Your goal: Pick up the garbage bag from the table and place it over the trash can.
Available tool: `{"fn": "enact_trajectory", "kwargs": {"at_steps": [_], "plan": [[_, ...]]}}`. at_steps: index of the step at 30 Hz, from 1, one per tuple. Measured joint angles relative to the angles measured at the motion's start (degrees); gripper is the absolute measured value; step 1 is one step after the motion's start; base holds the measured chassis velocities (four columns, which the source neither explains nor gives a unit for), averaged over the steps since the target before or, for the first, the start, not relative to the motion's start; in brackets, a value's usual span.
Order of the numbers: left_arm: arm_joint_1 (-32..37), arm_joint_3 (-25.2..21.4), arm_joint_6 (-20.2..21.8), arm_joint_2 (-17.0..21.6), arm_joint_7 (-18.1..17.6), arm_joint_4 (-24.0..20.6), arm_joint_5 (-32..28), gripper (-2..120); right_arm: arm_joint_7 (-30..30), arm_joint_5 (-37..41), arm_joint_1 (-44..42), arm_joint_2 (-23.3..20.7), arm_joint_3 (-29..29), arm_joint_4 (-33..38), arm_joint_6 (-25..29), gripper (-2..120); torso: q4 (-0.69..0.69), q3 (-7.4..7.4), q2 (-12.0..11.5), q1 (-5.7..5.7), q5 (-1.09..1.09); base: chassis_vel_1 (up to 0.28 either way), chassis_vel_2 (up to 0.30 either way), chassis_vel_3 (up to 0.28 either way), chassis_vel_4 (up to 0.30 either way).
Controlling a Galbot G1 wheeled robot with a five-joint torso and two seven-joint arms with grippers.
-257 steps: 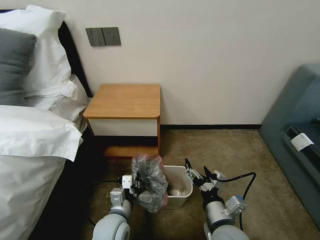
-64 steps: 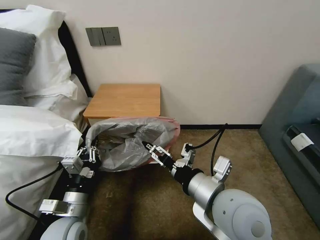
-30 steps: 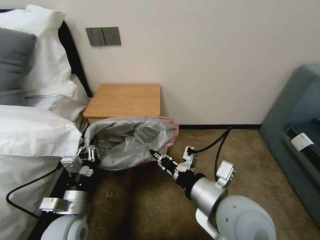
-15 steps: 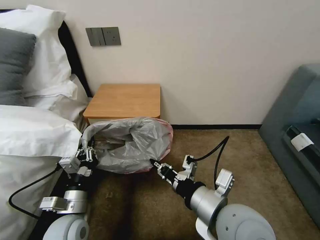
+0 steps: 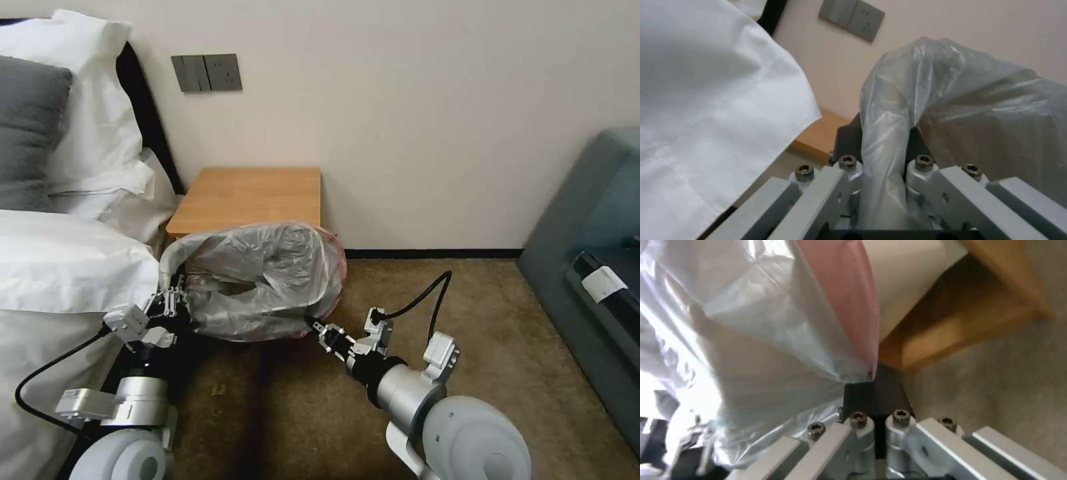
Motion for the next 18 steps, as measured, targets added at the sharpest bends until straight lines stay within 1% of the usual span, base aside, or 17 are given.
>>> {"fn": "enact_trajectory", "kwargs": {"at_steps": [4, 5, 6, 10, 13, 14, 15, 16, 17, 18], "plan": [[0.26, -0.53, 1.51, 0.16, 0.05, -0.57, -1.36, 7, -1.55, -2.66, 0.10, -0.04, 0.35, -0.60, -0.01, 0, 0.00, 0.00, 0.00, 0.00, 0.00, 0.000, 0.000, 0.000, 0.000], [0.65, -1.10, 3.40, 0.41, 0.40, -1.19, -2.46, 7, -2.87, -4.23, 0.35, 0.01, 0.72, -1.00, -0.09, 0, 0.00, 0.00, 0.00, 0.00, 0.00, 0.000, 0.000, 0.000, 0.000], [0.84, -1.50, 4.25, 0.51, 0.89, -1.29, -2.70, 7, -3.32, -4.45, 0.63, 0.06, 1.00, -1.20, -0.39, 0, 0.00, 0.00, 0.00, 0.00, 0.00, 0.000, 0.000, 0.000, 0.000], [0.88, -1.84, 4.58, 0.54, 1.15, -1.29, -2.81, 7, -3.77, -4.55, 0.73, 0.06, 1.38, -1.35, -1.08, 0, 0.00, 0.00, 0.00, 0.00, 0.00, 0.000, 0.000, 0.000, 0.000], [0.63, -2.71, 4.61, 0.53, 1.14, -0.48, -3.15, 7, -7.01, -5.51, -0.68, -0.16, 3.26, -0.79, -6.06, 0, 0.00, 0.00, 0.00, 0.00, 0.00, 0.000, 0.000, 0.000, 0.000], [0.40, -3.09, 4.61, 0.47, 0.94, -0.11, -3.40, 7, -8.93, -6.57, -1.54, -0.36, 3.99, -0.35, -8.29, 7, 0.00, 0.00, 0.00, 0.00, 0.00, 0.000, 0.000, 0.000, 0.000], [0.40, -3.09, 4.61, 0.47, 0.94, -0.11, -3.40, 7, -8.93, -6.57, -1.54, -0.36, 3.99, -0.35, -8.29, 7, 0.00, 0.00, 0.00, 0.00, 0.00, 0.000, 0.000, 0.000, 0.000], [0.21, -3.35, 4.60, 0.41, 0.74, 0.16, -3.63, 7, -10.48, -7.83, -2.16, -0.55, 4.34, -0.15, -9.33, 9, 0.00, 0.00, 0.00, 0.00, 0.00, 0.000, 0.000, 0.000, 0.000], [-0.12, -3.96, 4.59, 0.33, 0.47, 0.72, -4.11, 7, -15.51, -12.07, -3.76, -1.12, 4.94, 0.03, -10.17, 16, 0.00, 0.00, 0.00, 0.00, 0.00, 0.000, 0.000, 0.000, 0.000], [-0.33, -4.38, 4.58, 0.30, 0.33, 1.08, -4.48, 7, -20.65, -16.82, -5.10, -1.53, 5.39, 0.00, -10.06, 20, -0.01, 0.00, 0.00, 0.00, 0.00, 0.000, 0.000, 0.000, 0.000]]}}
